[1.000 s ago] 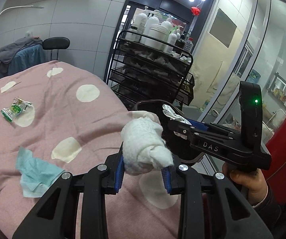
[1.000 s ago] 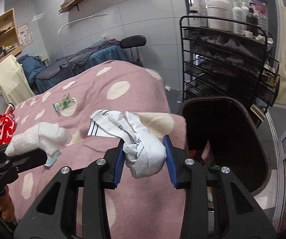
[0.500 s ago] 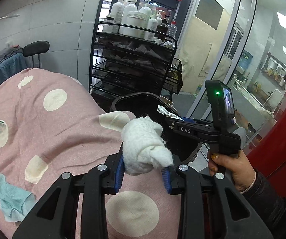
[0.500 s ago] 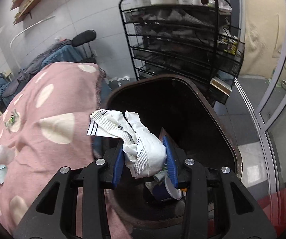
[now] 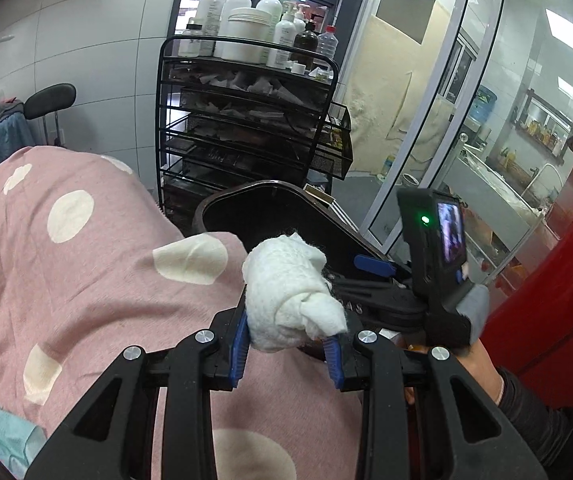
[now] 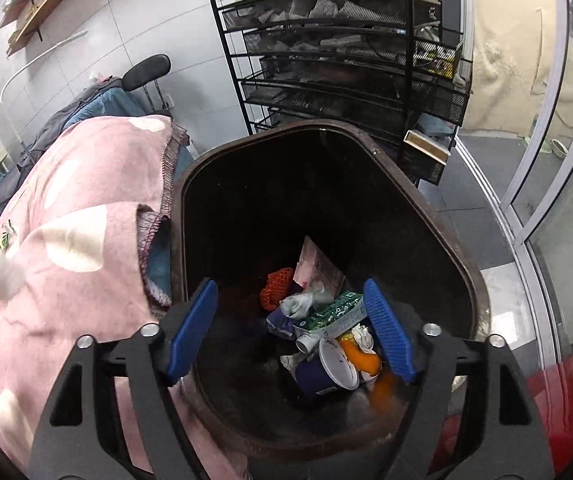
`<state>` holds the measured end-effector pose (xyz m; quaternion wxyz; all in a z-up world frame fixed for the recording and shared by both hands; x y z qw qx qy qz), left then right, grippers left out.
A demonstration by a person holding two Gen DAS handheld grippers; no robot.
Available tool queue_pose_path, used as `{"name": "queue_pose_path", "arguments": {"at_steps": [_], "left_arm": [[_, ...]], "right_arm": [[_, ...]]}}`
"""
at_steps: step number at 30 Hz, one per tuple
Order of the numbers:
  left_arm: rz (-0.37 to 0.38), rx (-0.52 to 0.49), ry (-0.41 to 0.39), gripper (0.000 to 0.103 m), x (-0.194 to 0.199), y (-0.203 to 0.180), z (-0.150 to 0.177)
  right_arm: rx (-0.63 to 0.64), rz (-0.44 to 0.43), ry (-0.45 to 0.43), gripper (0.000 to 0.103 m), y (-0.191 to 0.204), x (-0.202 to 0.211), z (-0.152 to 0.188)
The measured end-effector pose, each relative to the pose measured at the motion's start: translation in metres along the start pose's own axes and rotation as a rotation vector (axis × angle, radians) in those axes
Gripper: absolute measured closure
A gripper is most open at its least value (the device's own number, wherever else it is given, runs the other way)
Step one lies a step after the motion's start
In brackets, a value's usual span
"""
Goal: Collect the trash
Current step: 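Carry the crumpled white wrapper over the bin and open the right tool, then lower the white tissue into the bin and open the left tool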
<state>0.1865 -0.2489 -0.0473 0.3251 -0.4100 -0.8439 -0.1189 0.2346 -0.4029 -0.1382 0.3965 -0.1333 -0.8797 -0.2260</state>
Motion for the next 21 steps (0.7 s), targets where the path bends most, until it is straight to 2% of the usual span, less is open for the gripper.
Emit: {"name": "queue_pose_path", "arguments": {"at_steps": [6,21], "left_arm": [[0.008,-0.016,0.023,0.072,-0.02,-0.004,-0.013],[0.063,-0.057,0.116,0.072,-0.077,-0.03,-0.034]], "right_arm": [[0.024,0.013,-0.037,0.018,-0.001,0.023,0.014],[0.011,0.02,-0.091,0.014,-0.01,0.065,0.034]]}}
Point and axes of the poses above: each gripper's, at about its wrist camera, not at the fingertips, and x roughly against the way its jaws point, y to its left, z to its underside, the point moved 7 cm from there along -x, roughly the way its jaws point, and after that the axes turned 12 degrees about -x, right-handed, at the moved point
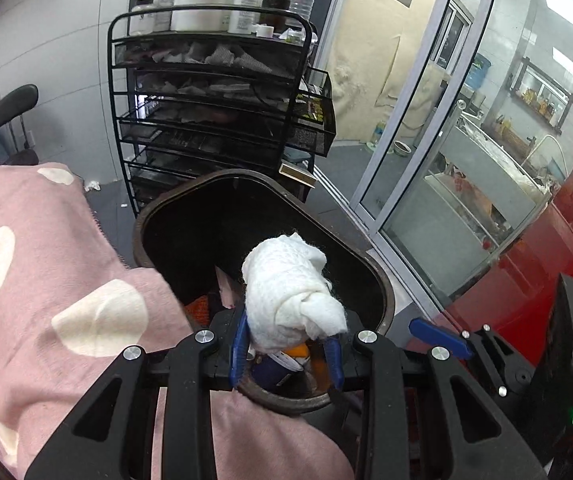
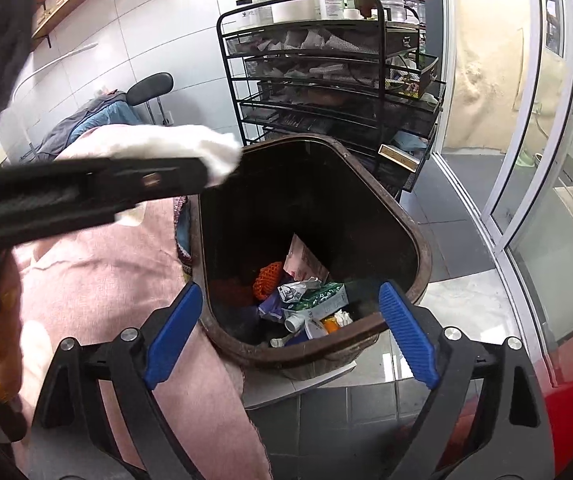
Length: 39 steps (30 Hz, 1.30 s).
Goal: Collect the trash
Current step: 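Lower the white tissue into the bin and open the left tool, then move both tools back over the teal cloth and snack packet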
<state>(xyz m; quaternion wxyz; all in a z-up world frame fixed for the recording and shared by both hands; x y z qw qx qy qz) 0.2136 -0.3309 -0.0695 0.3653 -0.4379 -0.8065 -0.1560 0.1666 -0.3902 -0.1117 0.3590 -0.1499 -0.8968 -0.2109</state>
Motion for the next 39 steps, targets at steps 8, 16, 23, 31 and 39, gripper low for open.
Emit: {"name": "queue_pose_path", "arguments": {"at_steps": [8,16,23,31,39], "left_arm": [[-0.003,-0.035,0.052,0.071,-0.017,-0.009,0.002],[-0.028,-0.02,0.028,0.033,-0.014,-0.005,0.0],[-0.053,-0.016,0.01,0.016,-0.01,-0.002,0.0],[-0.116,-0.012,-0.086,0.008,0.032,0.005,-0.001],[-0.232,0.029,-0.127,0.005,0.067,0.034,0.015]], "right_arm": [[0.002,-0.006,0.01,0.014,0.002,0.004,0.007],[0.004,-0.008,0.012,0.014,0.005,0.006,0.012],[0.006,-0.007,0.009,0.013,0.007,0.009,0.013],[0.009,-0.005,0.015,0.012,0.01,0.005,0.013],[-0.002,-0.054,-0.028,0.009,0.021,0.017,0.005]]}}
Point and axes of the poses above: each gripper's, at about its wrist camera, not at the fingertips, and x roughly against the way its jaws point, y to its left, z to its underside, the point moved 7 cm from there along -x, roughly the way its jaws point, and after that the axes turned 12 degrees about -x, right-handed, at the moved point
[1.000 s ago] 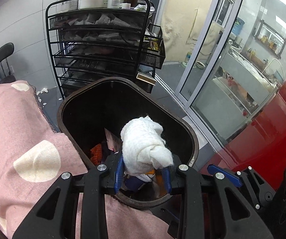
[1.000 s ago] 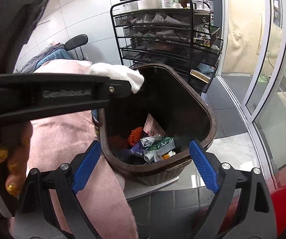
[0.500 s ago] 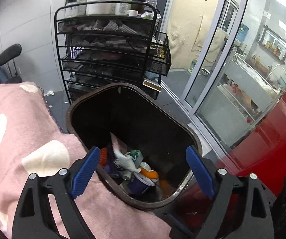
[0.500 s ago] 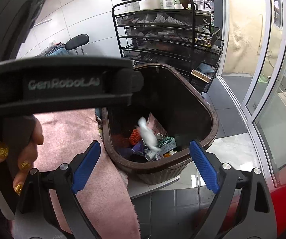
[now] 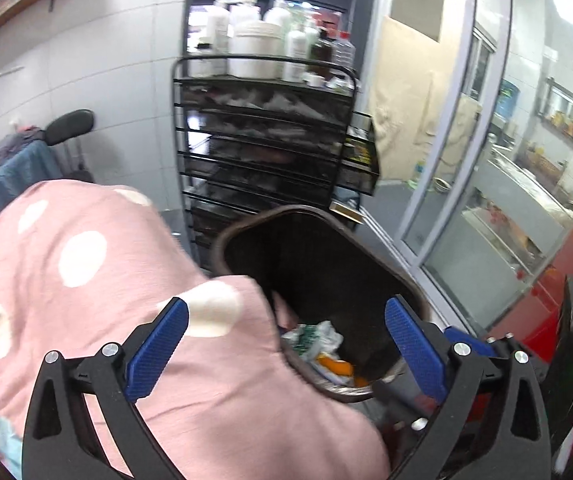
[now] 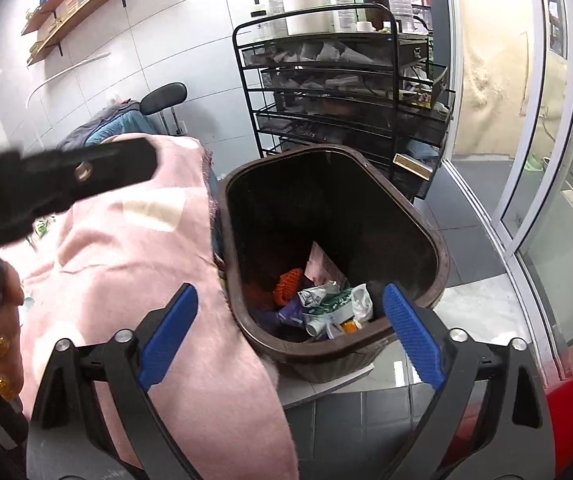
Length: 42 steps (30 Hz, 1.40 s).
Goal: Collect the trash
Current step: 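Move both tools back over the teal cloth and snack packet, then grasp the teal cloth with right tool while left tool grasps the green snack packet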
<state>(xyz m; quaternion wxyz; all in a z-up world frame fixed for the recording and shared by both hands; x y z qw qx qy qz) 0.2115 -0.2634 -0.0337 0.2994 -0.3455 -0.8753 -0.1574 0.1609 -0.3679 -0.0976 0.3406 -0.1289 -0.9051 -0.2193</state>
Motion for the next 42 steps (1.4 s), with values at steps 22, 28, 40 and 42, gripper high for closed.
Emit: {"name": "queue_pose_path", "arguments": {"at_steps": [22,28,40,42], "left_arm": [[-0.393,0.238,0.018,0.005,0.124,0.153,0.122],[-0.48,0.361,0.057,0.005,0.149,0.205,0.17],[-0.525,0.43,0.099,0.005,0.165,0.24,0.203],[-0.523,0.422,0.1,0.005,0.164,0.242,0.202]], "right_arm": [[0.236,-0.285,0.183,0.009,0.162,-0.024,0.026],[0.326,-0.412,0.315,0.009,0.229,-0.023,0.057],[0.566,-0.421,0.472,0.009,0.314,-0.031,0.121],[0.59,-0.41,0.494,0.026,0.318,-0.037,0.128]]}}
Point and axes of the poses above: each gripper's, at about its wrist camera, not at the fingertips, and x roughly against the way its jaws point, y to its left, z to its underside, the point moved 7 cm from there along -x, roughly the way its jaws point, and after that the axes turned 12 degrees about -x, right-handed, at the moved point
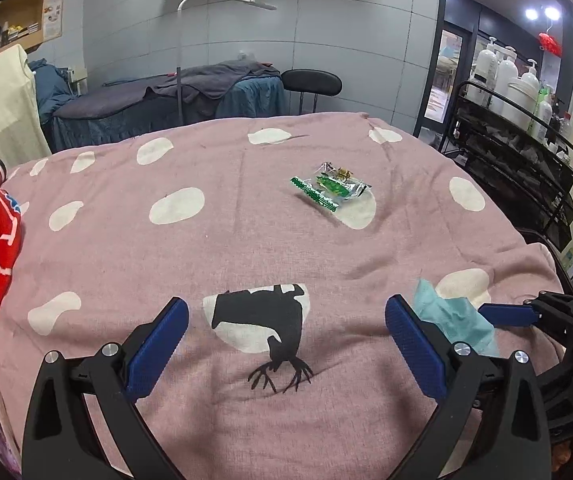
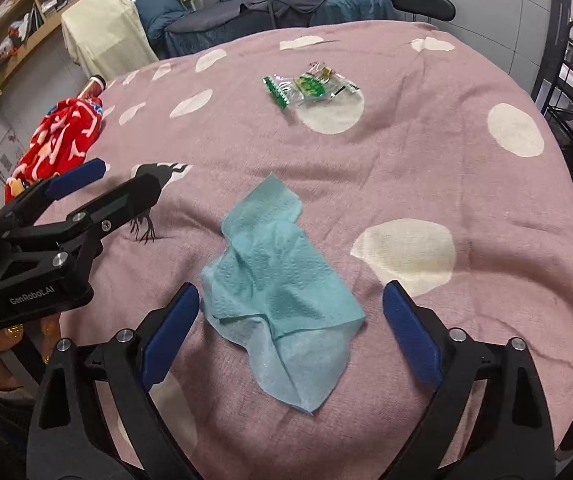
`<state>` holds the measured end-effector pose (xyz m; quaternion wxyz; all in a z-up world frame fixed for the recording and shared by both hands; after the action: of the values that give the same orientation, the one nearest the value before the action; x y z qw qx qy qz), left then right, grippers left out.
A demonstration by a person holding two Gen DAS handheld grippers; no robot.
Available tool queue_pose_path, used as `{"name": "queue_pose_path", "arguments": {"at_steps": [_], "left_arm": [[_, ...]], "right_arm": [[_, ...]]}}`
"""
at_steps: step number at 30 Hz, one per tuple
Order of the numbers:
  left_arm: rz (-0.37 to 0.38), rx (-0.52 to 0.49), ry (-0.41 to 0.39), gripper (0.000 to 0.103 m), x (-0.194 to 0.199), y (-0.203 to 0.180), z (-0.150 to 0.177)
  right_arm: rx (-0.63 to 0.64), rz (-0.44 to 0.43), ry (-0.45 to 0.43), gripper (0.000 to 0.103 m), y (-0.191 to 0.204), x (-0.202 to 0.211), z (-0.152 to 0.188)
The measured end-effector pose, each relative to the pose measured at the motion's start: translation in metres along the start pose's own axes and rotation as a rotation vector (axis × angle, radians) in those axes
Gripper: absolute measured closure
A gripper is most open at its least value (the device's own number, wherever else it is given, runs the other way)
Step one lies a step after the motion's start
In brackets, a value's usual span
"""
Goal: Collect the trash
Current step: 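Grasp the teal cloth with right tool while left tool grasps the green snack packet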
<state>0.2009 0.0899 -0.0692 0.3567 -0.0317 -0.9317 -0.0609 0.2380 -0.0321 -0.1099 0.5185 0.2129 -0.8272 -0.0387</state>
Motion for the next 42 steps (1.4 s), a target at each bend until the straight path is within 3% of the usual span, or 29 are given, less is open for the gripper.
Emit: {"name": "queue_pose_path", "arguments": {"at_steps": [4,6,11,21,31,34,42], "left_arm": [[0.014,-0.011,0.003,0.005,-0.005,-0.002,-0.001],[0.025,-0.019,0.005,0.005,-0.007,-0.004,-0.002],[0.03,-0.048,0.01,0.005,-0.014,-0.009,-0.007],[0.092,-0.018,0.031,0.005,-0.033,-0.011,-0.016],[0.155,0.001,0.06,0.007,-0.074,-0.012,-0.05],[0.126,-0.048,0.081,0.008,-0.089,-0.013,-0.061],[0.055,-0.317,0.125,0.008,-0.127,-0.04,-0.088]], "right_arm": [[0.014,-0.001,0.009,0.049,0.002,-0.005,0.0],[0.019,-0.014,-0.001,0.068,0.003,-0.002,0.0],[0.008,-0.021,-0.024,0.084,-0.001,0.002,-0.001],[-0.058,-0.033,-0.117,0.086,-0.016,0.025,-0.009],[-0.078,-0.017,-0.168,0.086,-0.028,0.036,-0.003],[-0.087,-0.02,-0.168,0.086,-0.032,0.037,-0.001],[-0.118,-0.034,-0.154,0.086,-0.04,0.033,0.004]]}}
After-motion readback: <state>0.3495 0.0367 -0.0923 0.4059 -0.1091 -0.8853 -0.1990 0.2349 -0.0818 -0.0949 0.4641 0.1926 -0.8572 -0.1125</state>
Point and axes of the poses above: each gripper's, at about its wrist camera, not at the fingertips, and x roughly against the way its jaws point, y to its left, z to its underside, the point moved 7 cm from there along -x, roughly the way its jaws point, and after that the axes turned 12 degrees about -x, right-handed, at the moved point
